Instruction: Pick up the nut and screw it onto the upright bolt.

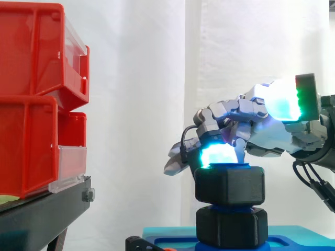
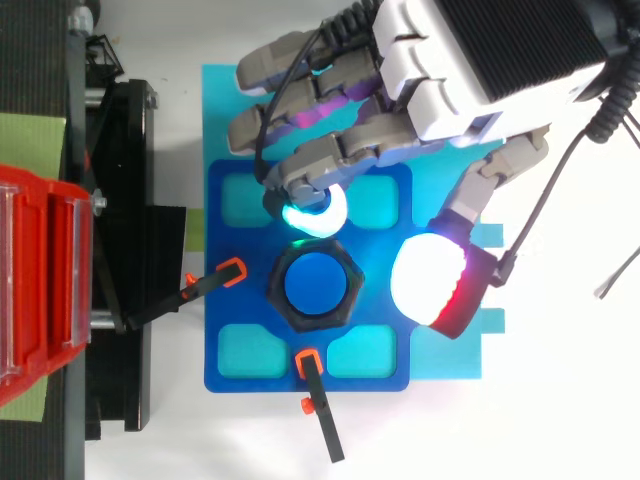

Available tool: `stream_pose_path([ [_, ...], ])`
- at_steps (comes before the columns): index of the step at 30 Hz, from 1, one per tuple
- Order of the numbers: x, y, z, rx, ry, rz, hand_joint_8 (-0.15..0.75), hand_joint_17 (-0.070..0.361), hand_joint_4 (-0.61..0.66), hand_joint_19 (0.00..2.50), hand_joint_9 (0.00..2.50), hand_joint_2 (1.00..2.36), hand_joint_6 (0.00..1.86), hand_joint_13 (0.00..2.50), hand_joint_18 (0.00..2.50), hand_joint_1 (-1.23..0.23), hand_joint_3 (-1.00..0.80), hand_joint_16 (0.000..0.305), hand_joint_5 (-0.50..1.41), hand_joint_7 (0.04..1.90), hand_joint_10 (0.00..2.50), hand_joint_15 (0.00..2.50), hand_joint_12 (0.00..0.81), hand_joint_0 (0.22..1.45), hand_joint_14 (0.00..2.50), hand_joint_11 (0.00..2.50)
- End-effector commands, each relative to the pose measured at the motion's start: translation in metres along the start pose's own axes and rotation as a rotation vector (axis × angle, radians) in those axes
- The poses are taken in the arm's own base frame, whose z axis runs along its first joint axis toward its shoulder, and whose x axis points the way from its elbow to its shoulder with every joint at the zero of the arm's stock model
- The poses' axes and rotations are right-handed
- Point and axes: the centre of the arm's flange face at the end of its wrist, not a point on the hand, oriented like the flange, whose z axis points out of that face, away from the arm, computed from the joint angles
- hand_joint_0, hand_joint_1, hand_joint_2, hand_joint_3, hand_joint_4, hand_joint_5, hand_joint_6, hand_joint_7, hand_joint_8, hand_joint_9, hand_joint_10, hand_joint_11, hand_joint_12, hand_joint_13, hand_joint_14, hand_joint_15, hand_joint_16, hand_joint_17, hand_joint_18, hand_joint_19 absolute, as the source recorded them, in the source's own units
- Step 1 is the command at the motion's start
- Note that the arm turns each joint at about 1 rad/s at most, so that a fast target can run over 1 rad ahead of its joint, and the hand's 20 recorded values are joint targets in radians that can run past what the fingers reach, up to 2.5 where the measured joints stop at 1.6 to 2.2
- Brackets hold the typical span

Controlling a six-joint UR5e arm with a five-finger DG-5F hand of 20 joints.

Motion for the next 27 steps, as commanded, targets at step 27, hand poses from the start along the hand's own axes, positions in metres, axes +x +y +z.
stream_pose_path([
  [27, -0.077, 0.015, 0.045, -0.034, -0.016, -0.005, 0.274, 0.063, 0.21, 0.00, 1.12, 1.00, 0.50, 0.55, 0.30, -0.16, -0.50, 0.028, -0.06, 1.13, 0.00, 0.00, 0.269, 0.46, 0.00, 0.07],
])
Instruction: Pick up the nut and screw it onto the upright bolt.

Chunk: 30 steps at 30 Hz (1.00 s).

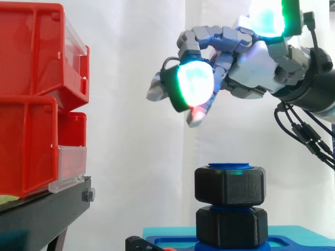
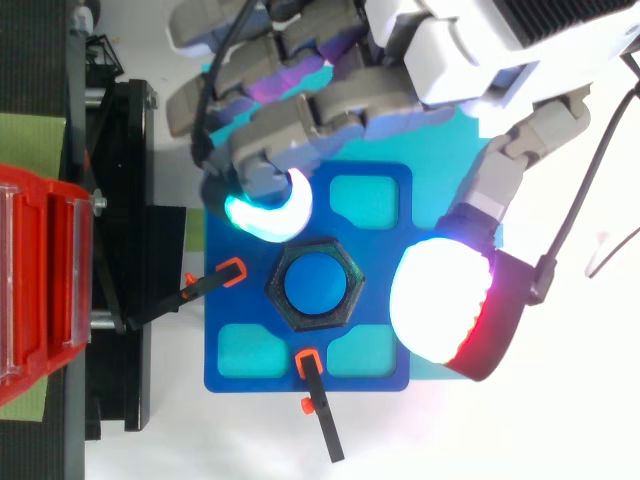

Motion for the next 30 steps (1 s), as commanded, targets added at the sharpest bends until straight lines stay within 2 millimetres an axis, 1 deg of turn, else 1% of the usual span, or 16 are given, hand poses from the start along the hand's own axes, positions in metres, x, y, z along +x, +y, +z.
stream_pose_path([
  [1, -0.003, 0.000, 0.004, 0.012, -0.021, -0.014, 0.272, 0.063, 0.23, 0.00, 1.10, 1.00, 0.50, 0.53, 0.29, -0.17, -0.50, 0.028, -0.08, 1.08, 0.00, 0.00, 0.272, 0.46, 0.00, 0.06],
  [3, -0.001, 0.001, 0.005, 0.017, -0.024, -0.018, 0.273, 0.064, 0.23, 0.00, 1.08, 1.00, 0.50, 0.52, 0.28, -0.18, -0.50, 0.028, -0.08, 1.04, 0.00, 0.00, 0.273, 0.46, 0.00, 0.06],
  [4, 0.003, 0.001, 0.005, 0.030, -0.027, -0.031, 0.273, 0.064, 0.23, 0.00, 1.07, 1.00, 0.50, 0.52, 0.27, -0.18, -0.50, 0.029, -0.10, 0.99, 0.00, 0.00, 0.276, 0.46, 0.00, 0.04],
  [6, 0.014, 0.002, 0.003, 0.051, -0.023, -0.037, 0.261, 0.065, 0.21, 0.00, 1.05, 1.00, 0.50, 0.50, 0.25, -0.18, -0.50, 0.029, -0.10, 0.95, 0.00, 0.00, 0.282, 0.46, 0.00, 0.04],
  [8, 0.032, 0.002, -0.002, 0.073, -0.023, -0.033, 0.263, 0.067, 0.21, 0.00, 1.04, 1.00, 0.50, 0.49, 0.24, -0.18, -0.50, 0.030, -0.10, 0.91, 0.00, 0.00, 0.282, 0.46, 0.00, 0.03],
  [10, 0.044, 0.002, -0.004, 0.077, -0.045, -0.037, 0.252, 0.067, 0.20, 0.00, 1.01, 1.00, 0.50, 0.47, 0.22, -0.18, -0.50, 0.030, -0.11, 0.88, 0.00, 0.00, 0.286, 0.46, 0.00, 0.01],
  [15, 0.065, 0.004, -0.010, 0.066, -0.093, -0.046, 0.250, 0.068, 0.19, 0.00, 0.98, 1.00, 0.50, 0.44, 0.20, -0.18, -0.50, 0.030, -0.11, 0.85, 0.00, 0.00, 0.284, 0.46, 0.00, 0.01],
  [17, 0.068, 0.004, -0.012, 0.065, -0.100, -0.050, 0.251, 0.068, 0.19, 0.00, 0.97, 1.00, 0.50, 0.44, 0.19, -0.18, -0.50, 0.030, -0.12, 0.85, 0.00, 0.00, 0.287, 0.45, 0.00, 0.01],
  [23, 0.067, 0.005, -0.010, 0.062, -0.110, -0.057, 0.253, 0.068, 0.20, 0.00, 0.95, 1.00, 0.50, 0.42, 0.18, -0.18, -0.50, 0.030, -0.11, 0.86, 0.00, 0.00, 0.289, 0.46, 0.00, 0.01],
  [26, 0.074, 0.003, -0.011, 0.071, -0.098, -0.060, 0.255, 0.069, 0.20, 0.00, 0.96, 1.00, 0.50, 0.42, 0.17, -0.18, -0.50, 0.031, -0.11, 0.89, 0.00, 0.00, 0.289, 0.46, 0.00, 0.03],
  [30, 0.077, 0.004, -0.013, 0.080, -0.072, -0.048, 0.256, 0.069, 0.20, 0.00, 0.96, 1.00, 0.50, 0.42, 0.17, -0.18, -0.50, 0.031, -0.11, 0.90, 0.00, 0.00, 0.291, 0.46, 0.00, 0.03],
])
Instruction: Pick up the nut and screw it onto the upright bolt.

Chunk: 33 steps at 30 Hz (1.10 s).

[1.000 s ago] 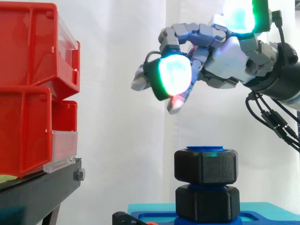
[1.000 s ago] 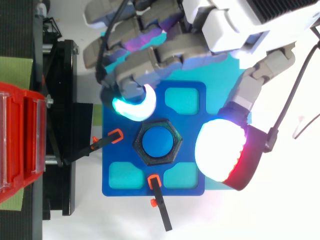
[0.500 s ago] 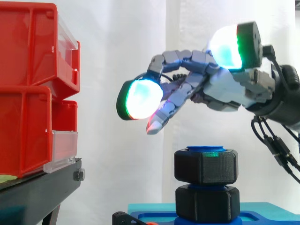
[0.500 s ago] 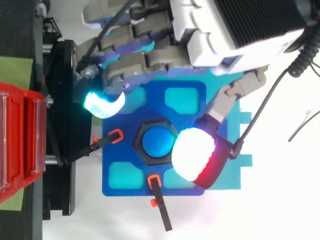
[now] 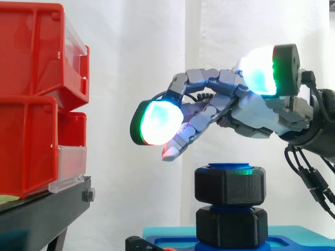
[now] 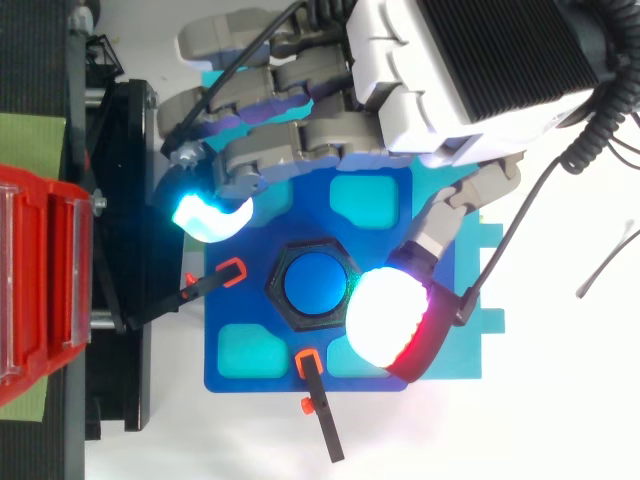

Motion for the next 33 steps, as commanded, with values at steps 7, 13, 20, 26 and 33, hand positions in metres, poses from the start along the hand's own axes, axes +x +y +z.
stream_pose_path([
  [7, 0.012, 0.002, -0.010, 0.038, 0.096, 0.048, 0.256, 0.069, 0.21, 0.00, 0.96, 1.00, 0.50, 0.42, 0.17, -0.18, -0.50, 0.031, -0.10, 0.93, 0.00, 0.00, 0.292, 0.46, 0.00, 0.04],
  [13, 0.015, 0.002, -0.013, 0.052, 0.124, 0.065, 0.260, 0.068, 0.22, 0.00, 0.97, 1.00, 0.50, 0.43, 0.18, -0.19, -0.50, 0.030, -0.10, 0.95, 0.00, 0.00, 0.291, 0.46, 0.00, 0.06],
  [20, 0.017, 0.003, -0.014, 0.053, 0.134, 0.070, 0.269, 0.067, 0.20, 0.00, 0.98, 1.00, 0.50, 0.50, 0.22, -0.20, -0.50, 0.030, -0.12, 1.06, 0.00, 0.00, 0.287, 0.46, 0.00, 0.12],
  [26, 0.018, 0.004, -0.014, 0.054, 0.140, 0.073, 0.284, 0.057, 0.20, 0.00, 1.01, 1.00, 0.50, 0.58, 0.29, -0.24, -0.50, 0.025, -0.15, 1.03, 0.01, 0.00, 0.270, 0.47, 0.00, 0.15],
  [33, 0.017, 0.005, -0.012, 0.047, 0.132, 0.069, 0.282, 0.057, 0.21, 0.00, 1.02, 1.00, 0.50, 0.58, 0.29, -0.25, -0.50, 0.025, -0.14, 1.03, 0.01, 0.00, 0.271, 0.47, 0.00, 0.17],
])
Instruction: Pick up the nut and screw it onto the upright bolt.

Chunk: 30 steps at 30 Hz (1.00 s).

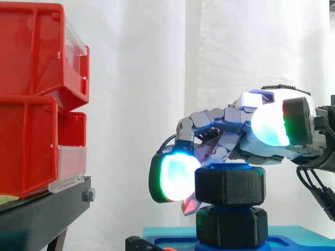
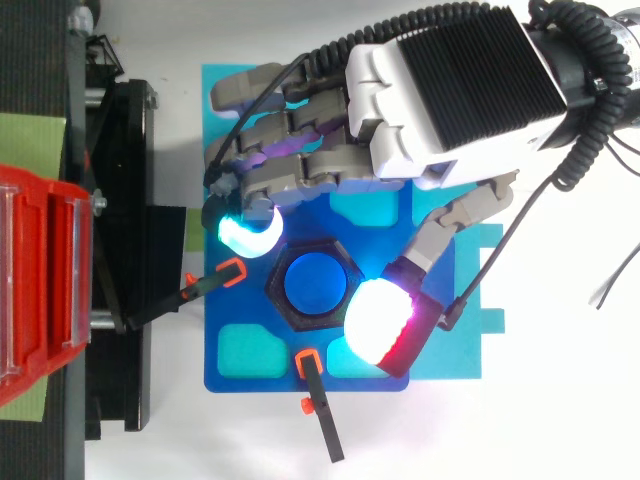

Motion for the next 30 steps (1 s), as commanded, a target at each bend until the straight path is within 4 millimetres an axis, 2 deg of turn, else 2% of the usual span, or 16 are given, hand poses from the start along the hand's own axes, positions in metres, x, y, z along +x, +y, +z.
stream_pose_path([
  [1, -0.0008, 0.0008, 0.0014, -0.005, -0.008, -0.004, 0.279, 0.057, 0.21, 0.00, 1.03, 1.00, 0.50, 0.58, 0.29, -0.25, -0.50, 0.025, -0.14, 1.03, 0.00, 0.00, 0.270, 0.47, 0.00, 0.17],
  [4, -0.0005, 0.0017, 0.0022, -0.007, -0.008, -0.004, 0.281, 0.057, 0.21, 0.00, 1.04, 1.00, 0.50, 0.58, 0.29, -0.25, -0.50, 0.025, -0.13, 1.06, 0.01, 0.00, 0.270, 0.47, 0.00, 0.17],
  [8, 0.0000, 0.0015, 0.0018, -0.006, -0.009, -0.004, 0.279, 0.057, 0.19, 0.00, 1.06, 1.00, 0.50, 0.58, 0.28, -0.12, -0.50, 0.025, -0.10, 1.11, 0.01, 0.00, 0.269, 0.47, 0.00, 0.19],
  [11, 0.0004, 0.0015, 0.0014, -0.004, -0.005, -0.002, 0.282, 0.058, 0.18, 0.00, 1.08, 1.00, 0.50, 0.58, 0.28, -0.09, -0.50, 0.026, -0.09, 1.15, 0.01, 0.00, 0.270, 0.47, 0.00, 0.20],
  [22, -0.0007, 0.0026, 0.0035, -0.014, -0.018, -0.008, 0.284, 0.057, 0.13, 0.00, 1.16, 1.00, 0.50, 0.59, 0.31, -0.08, -0.50, 0.025, -0.02, 1.36, 0.01, 0.00, 0.265, 0.48, 0.00, 0.22],
  [30, -0.0069, -0.0044, 0.0008, -0.012, -0.041, -0.022, 0.208, 0.054, 0.03, 0.00, 1.29, 1.00, 0.50, 0.63, 0.34, -0.09, -0.50, 0.024, 0.03, 1.39, 0.01, 0.00, 0.249, 0.49, 0.00, 0.21],
])
